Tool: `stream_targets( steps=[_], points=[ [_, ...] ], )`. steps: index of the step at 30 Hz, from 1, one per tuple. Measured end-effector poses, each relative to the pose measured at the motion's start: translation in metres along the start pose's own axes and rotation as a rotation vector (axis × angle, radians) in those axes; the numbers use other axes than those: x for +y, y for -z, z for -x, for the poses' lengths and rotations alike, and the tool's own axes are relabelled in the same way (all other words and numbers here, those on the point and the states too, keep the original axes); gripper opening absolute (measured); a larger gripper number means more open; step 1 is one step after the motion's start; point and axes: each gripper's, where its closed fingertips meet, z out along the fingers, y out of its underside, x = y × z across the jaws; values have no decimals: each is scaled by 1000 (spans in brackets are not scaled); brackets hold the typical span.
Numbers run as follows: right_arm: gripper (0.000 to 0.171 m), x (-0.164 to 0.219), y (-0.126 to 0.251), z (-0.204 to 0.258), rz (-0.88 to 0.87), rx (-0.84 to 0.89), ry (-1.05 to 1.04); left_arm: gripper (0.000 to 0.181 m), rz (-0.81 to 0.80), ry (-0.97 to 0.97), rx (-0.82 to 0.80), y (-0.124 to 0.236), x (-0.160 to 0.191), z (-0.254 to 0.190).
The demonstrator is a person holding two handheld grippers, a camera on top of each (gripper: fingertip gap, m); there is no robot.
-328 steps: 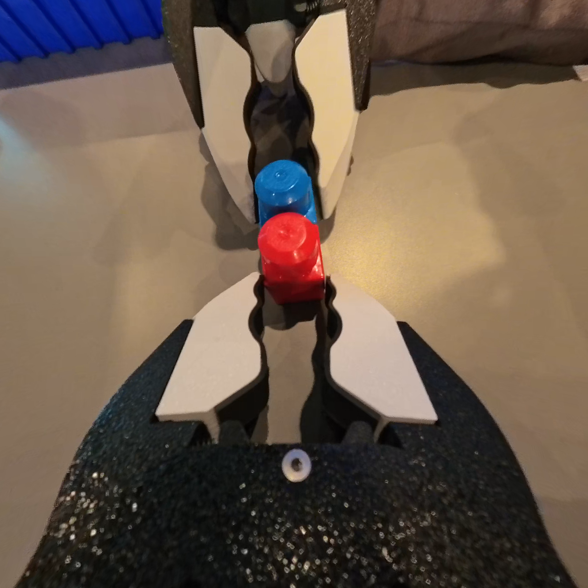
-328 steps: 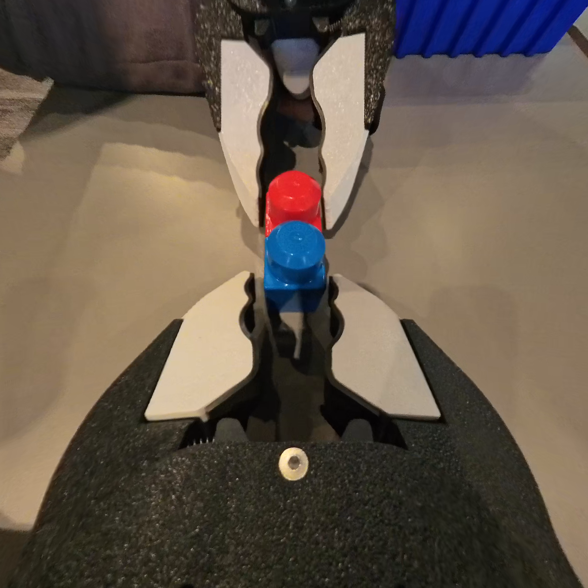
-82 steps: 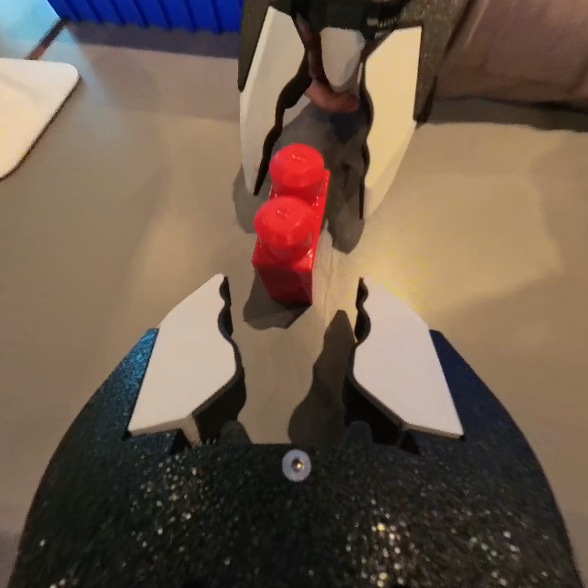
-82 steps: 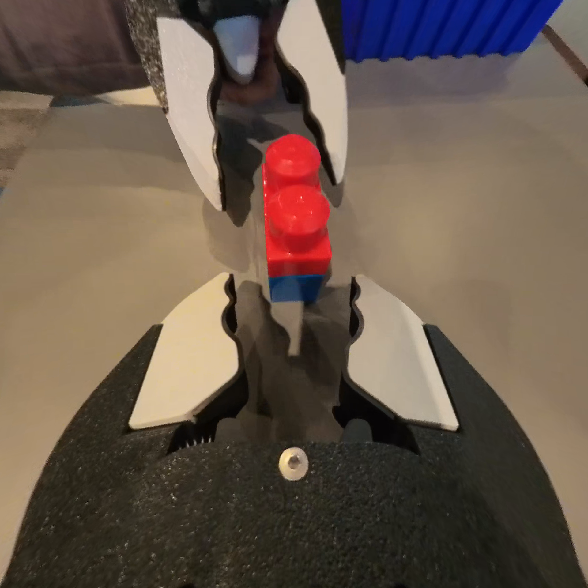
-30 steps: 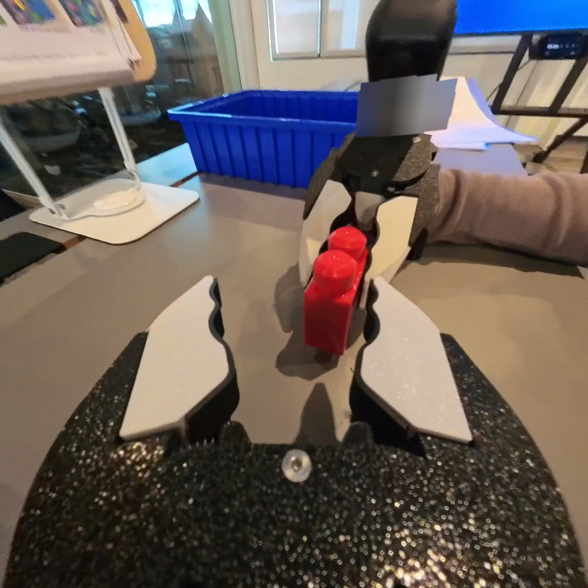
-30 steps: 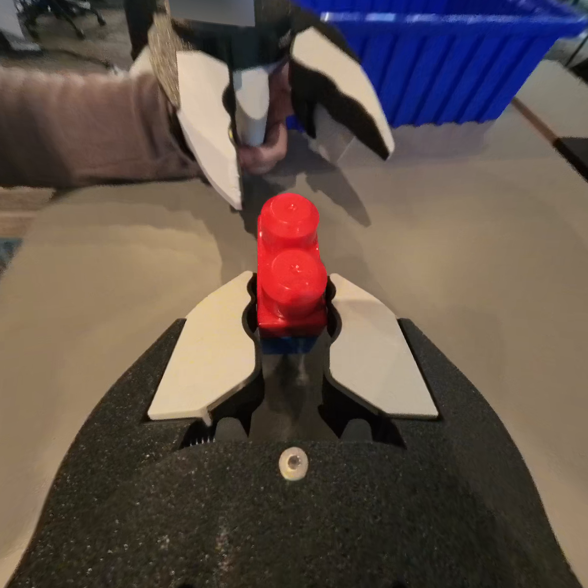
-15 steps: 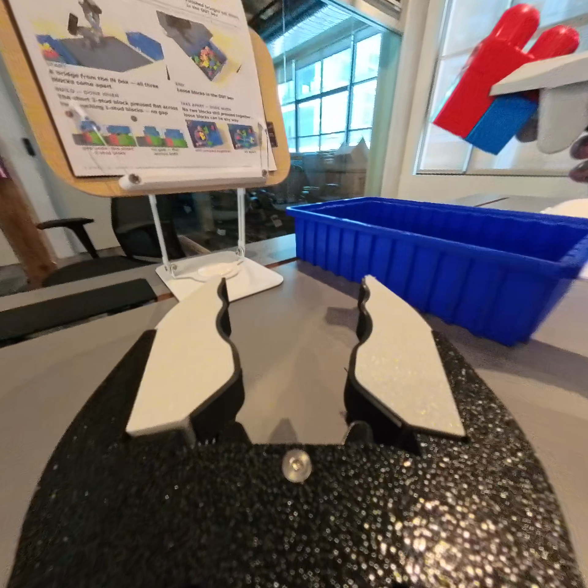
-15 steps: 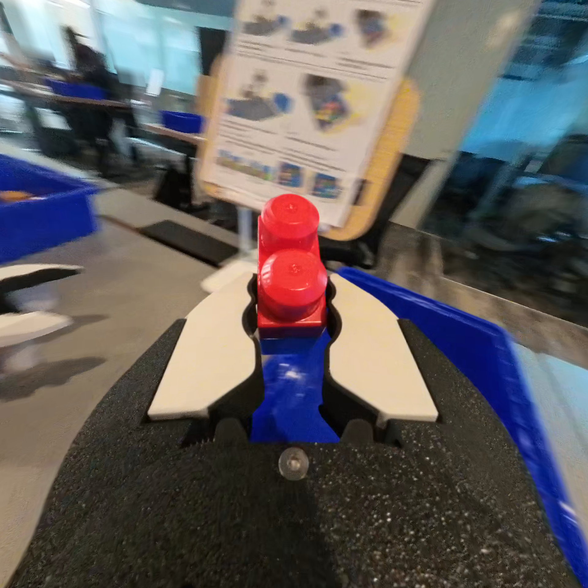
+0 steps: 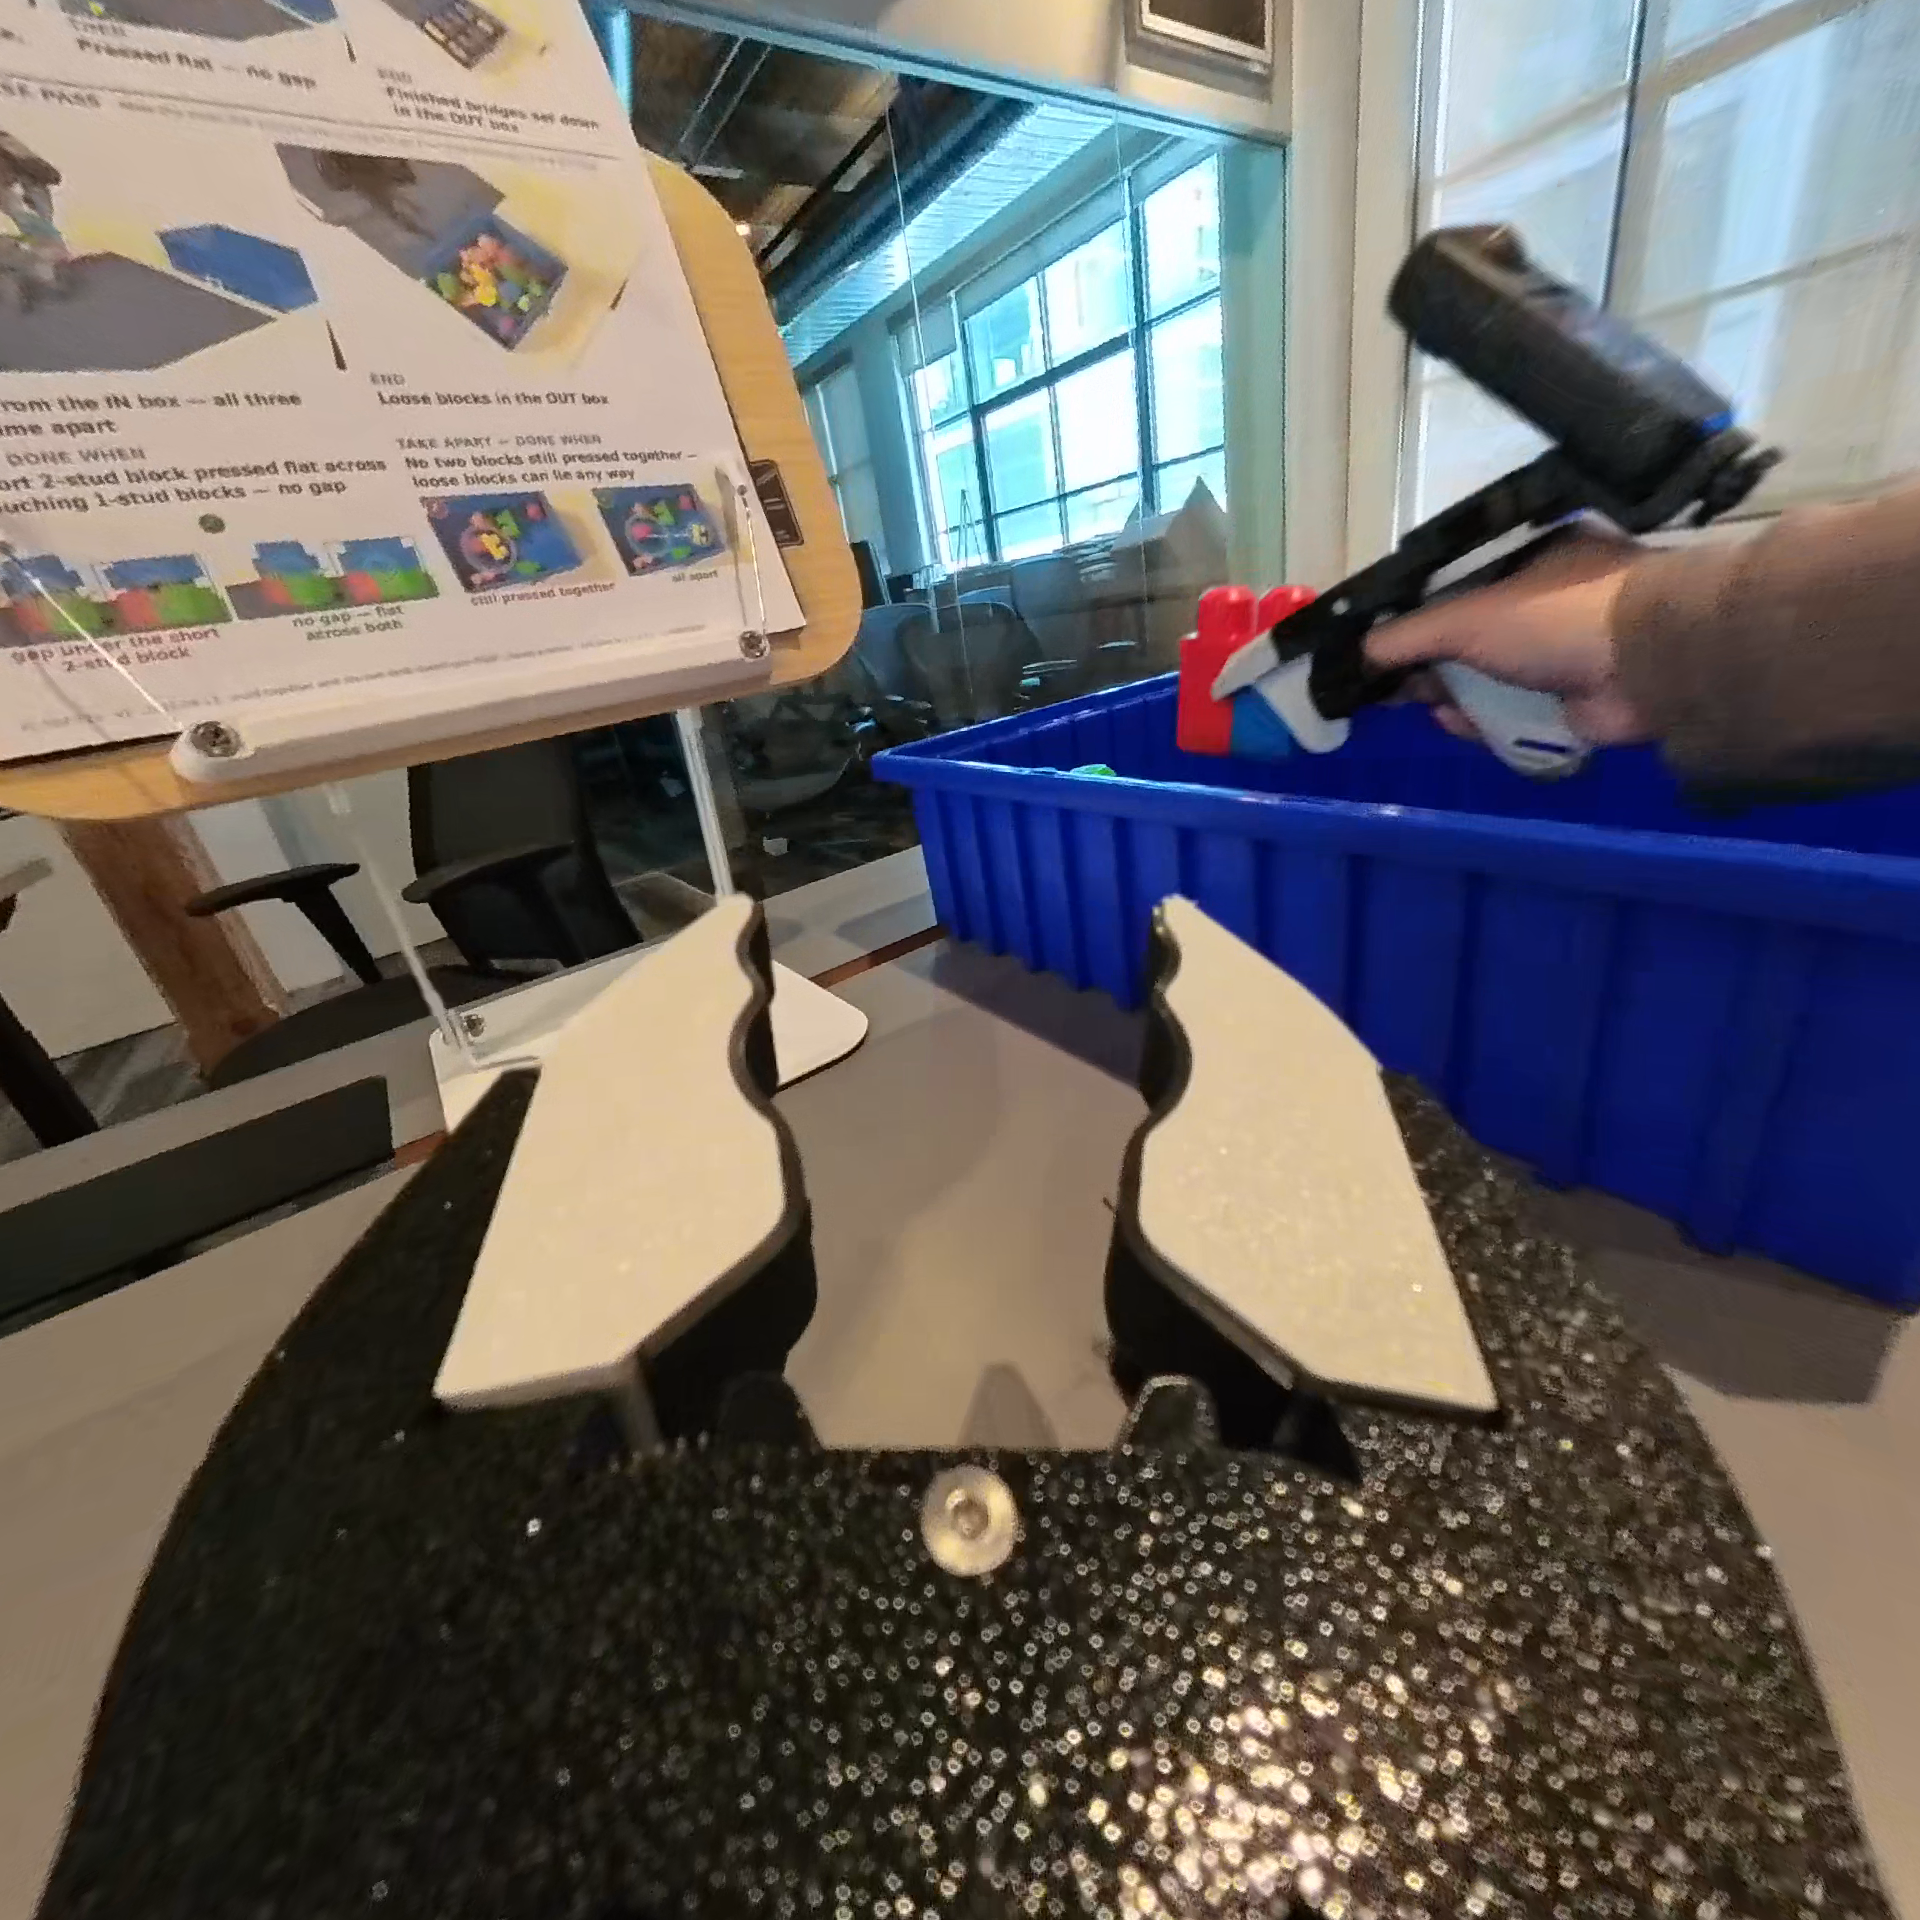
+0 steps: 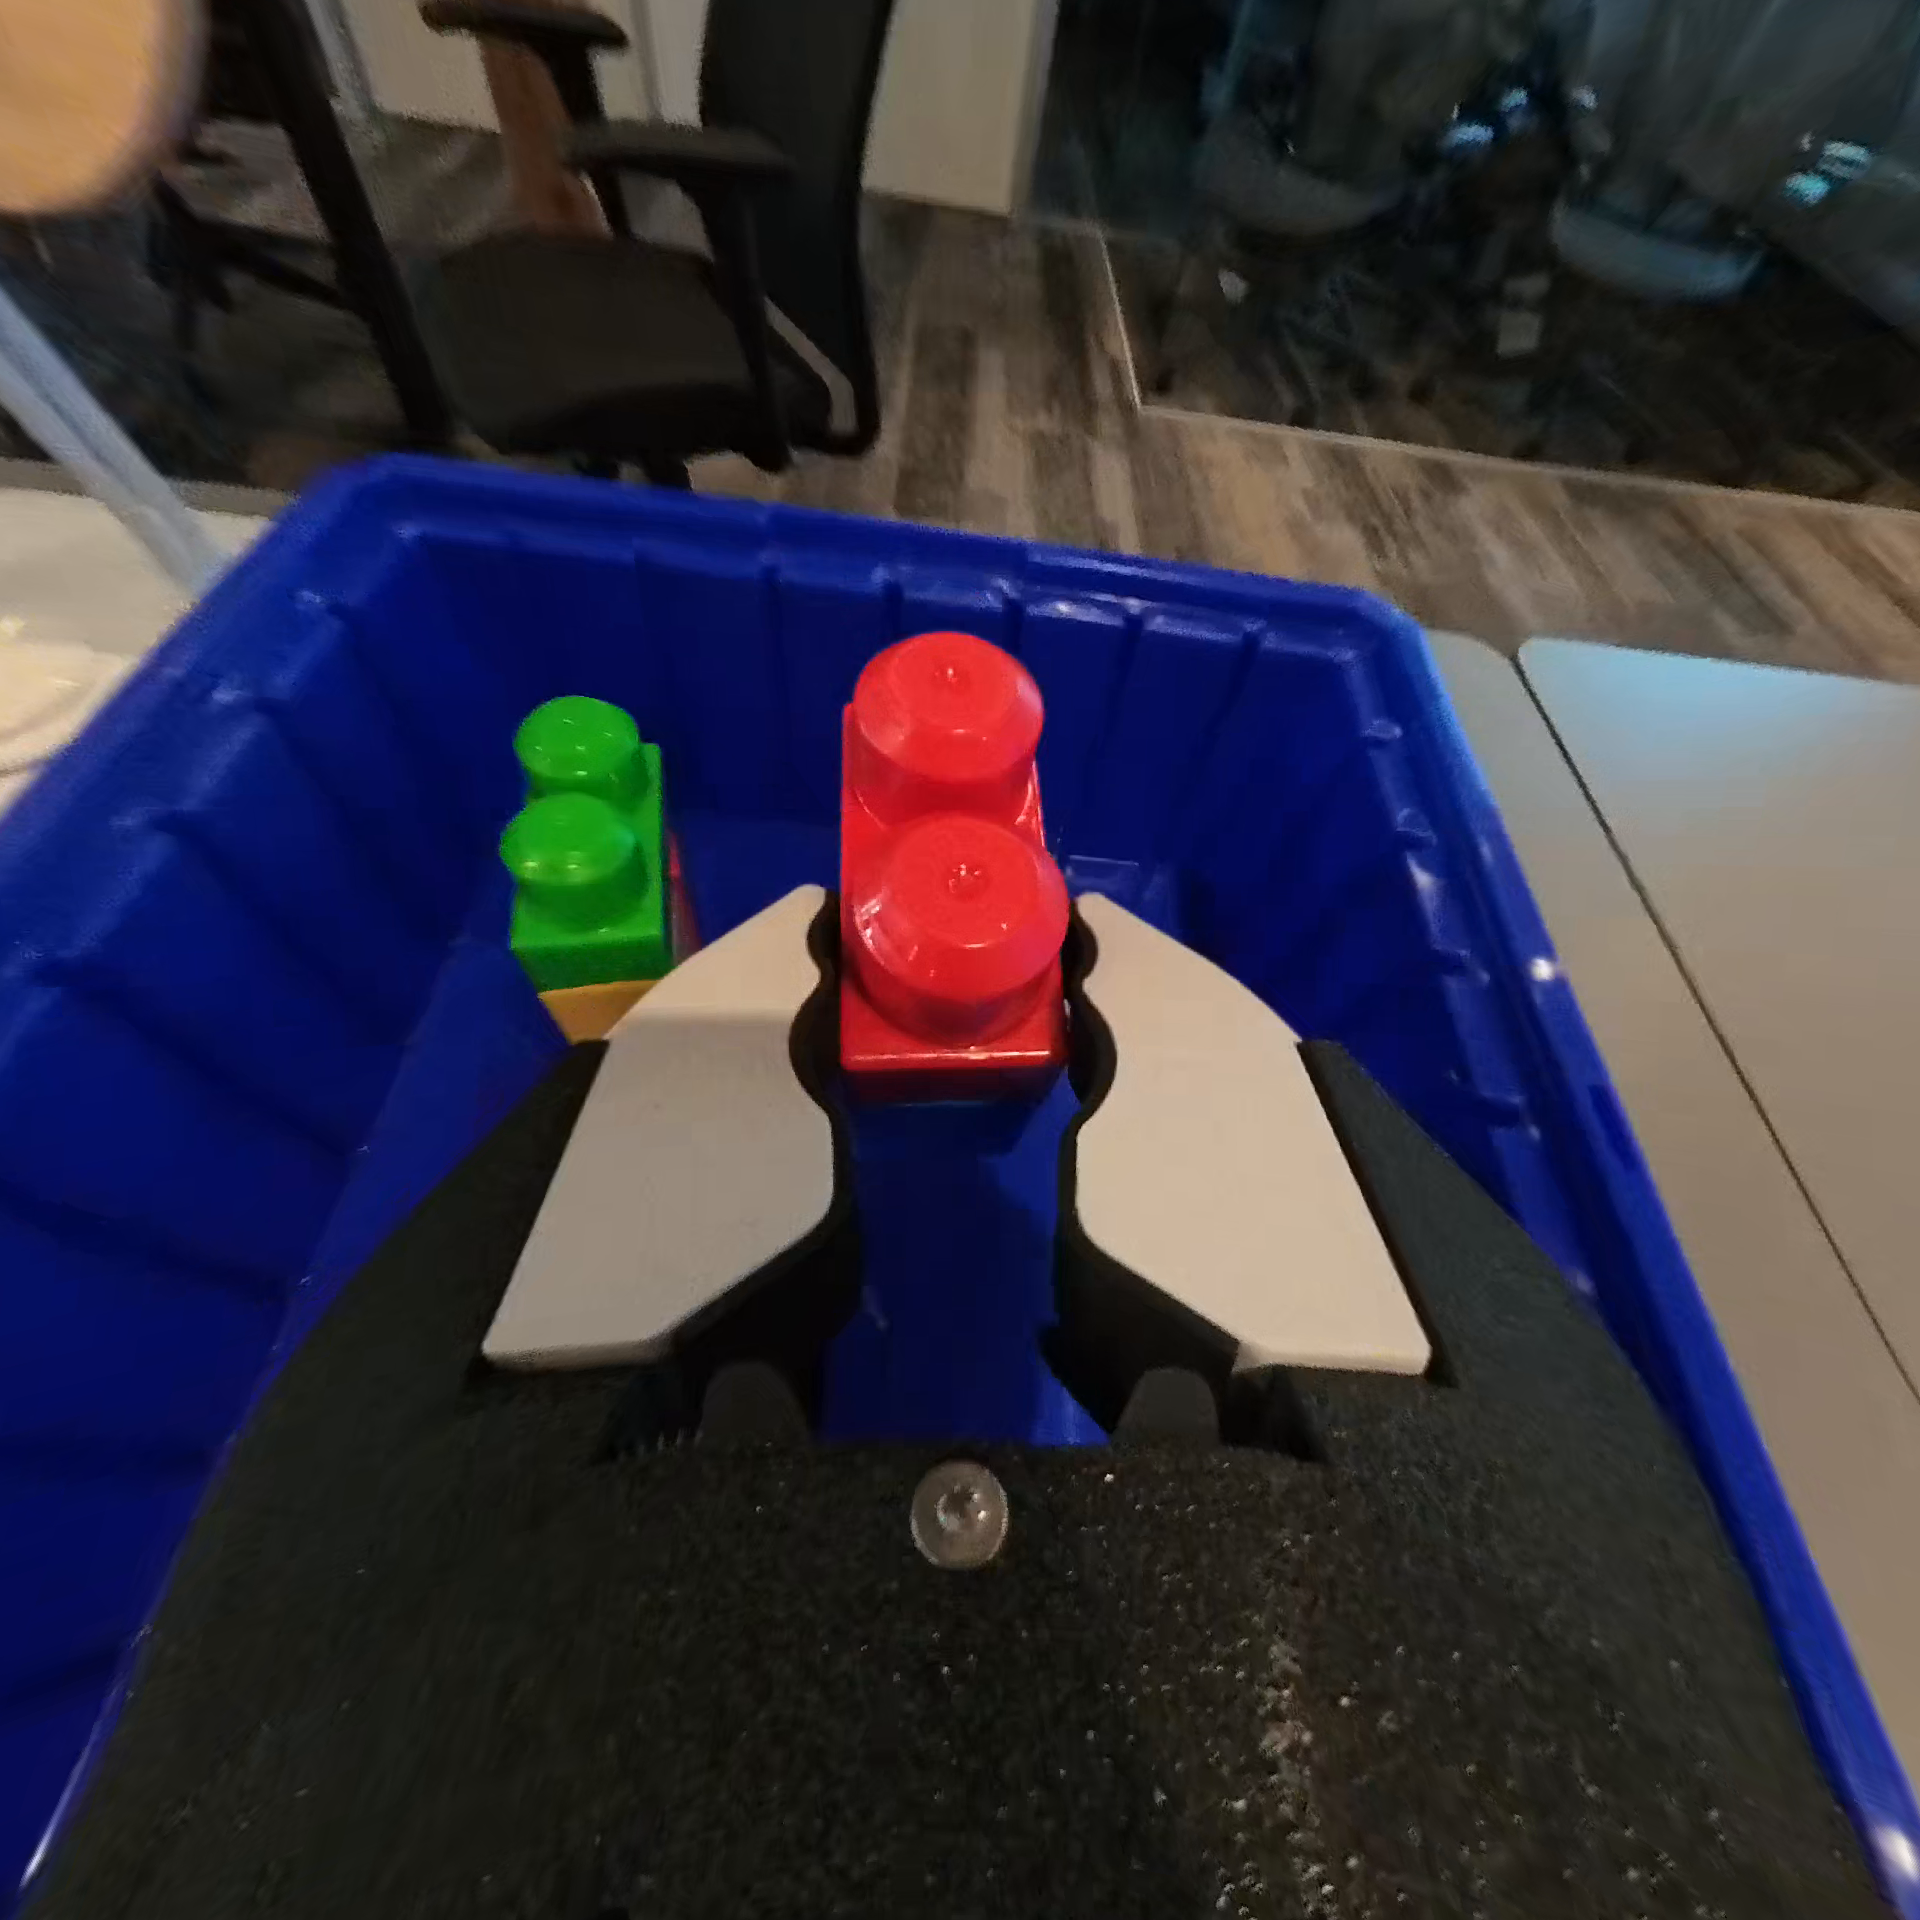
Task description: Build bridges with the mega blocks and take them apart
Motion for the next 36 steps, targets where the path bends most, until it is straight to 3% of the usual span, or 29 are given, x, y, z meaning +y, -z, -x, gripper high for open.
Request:
stream_targets(
  steps=[7,16,23,32,36],
  points=[
    [40,26,-48,10,116,23,49,66,24,-23,20,-2,4,-6],
    [40,36,-65,19,127,10,-13,64,37,-8,32,-3,6,-7],
    [41,37,-67,17,125,36,-38,63,43,-5,31,-3,7,-7],
    [71,39,-51,17,186,-6,-49,64,47,20,30,-3,8,-5],
    [60,22,-27,8,119,18,-5,64,46,26,29,-3,8,-5]
  ],
)
